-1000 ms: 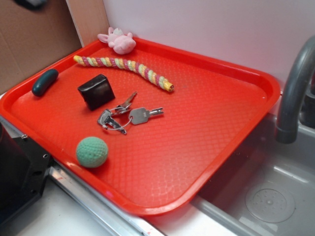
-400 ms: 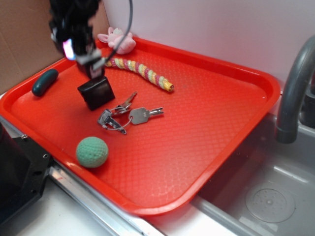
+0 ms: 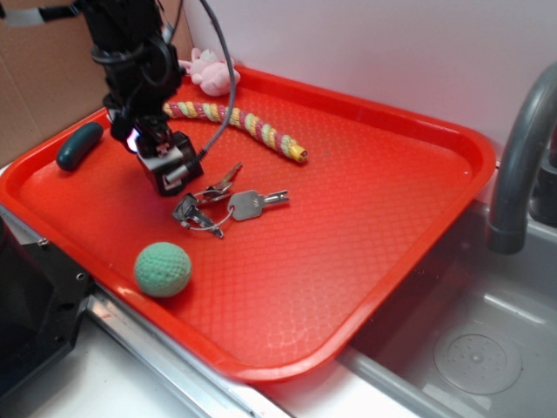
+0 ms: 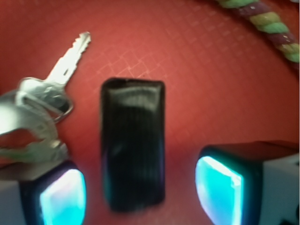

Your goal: Grab the black box.

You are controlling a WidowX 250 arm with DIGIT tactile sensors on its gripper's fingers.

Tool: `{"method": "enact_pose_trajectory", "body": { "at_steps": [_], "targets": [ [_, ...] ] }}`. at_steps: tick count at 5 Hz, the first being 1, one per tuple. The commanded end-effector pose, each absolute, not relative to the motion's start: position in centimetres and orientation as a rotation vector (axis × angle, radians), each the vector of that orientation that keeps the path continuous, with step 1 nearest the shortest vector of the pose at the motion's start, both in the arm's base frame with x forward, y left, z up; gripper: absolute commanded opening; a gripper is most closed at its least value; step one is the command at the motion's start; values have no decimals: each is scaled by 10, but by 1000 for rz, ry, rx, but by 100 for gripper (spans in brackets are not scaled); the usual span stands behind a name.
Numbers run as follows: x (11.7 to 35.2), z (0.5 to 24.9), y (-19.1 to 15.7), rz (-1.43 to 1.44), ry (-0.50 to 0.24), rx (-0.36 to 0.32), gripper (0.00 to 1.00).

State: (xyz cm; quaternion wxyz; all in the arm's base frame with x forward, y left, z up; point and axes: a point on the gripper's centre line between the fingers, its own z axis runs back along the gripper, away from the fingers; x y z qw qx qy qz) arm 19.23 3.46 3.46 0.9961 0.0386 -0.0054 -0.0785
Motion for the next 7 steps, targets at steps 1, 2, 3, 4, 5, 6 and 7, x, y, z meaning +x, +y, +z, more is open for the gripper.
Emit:
{"method": "enact_pose_trajectory", "body": {
  "at_steps": [1, 2, 3, 4, 5, 6, 7],
  "targets": [
    [204, 36, 34, -185, -77, 61, 0],
    [202, 48, 40, -144, -98, 18, 0],
    [187, 98, 45, -74, -50, 24, 0],
    [167, 147, 49, 46, -24, -78, 0],
    [154, 197, 51, 176, -38, -38, 0],
    [160, 213, 49, 160, -58, 22, 0],
    [170, 204, 46, 151, -27, 73, 0]
  ]
}}
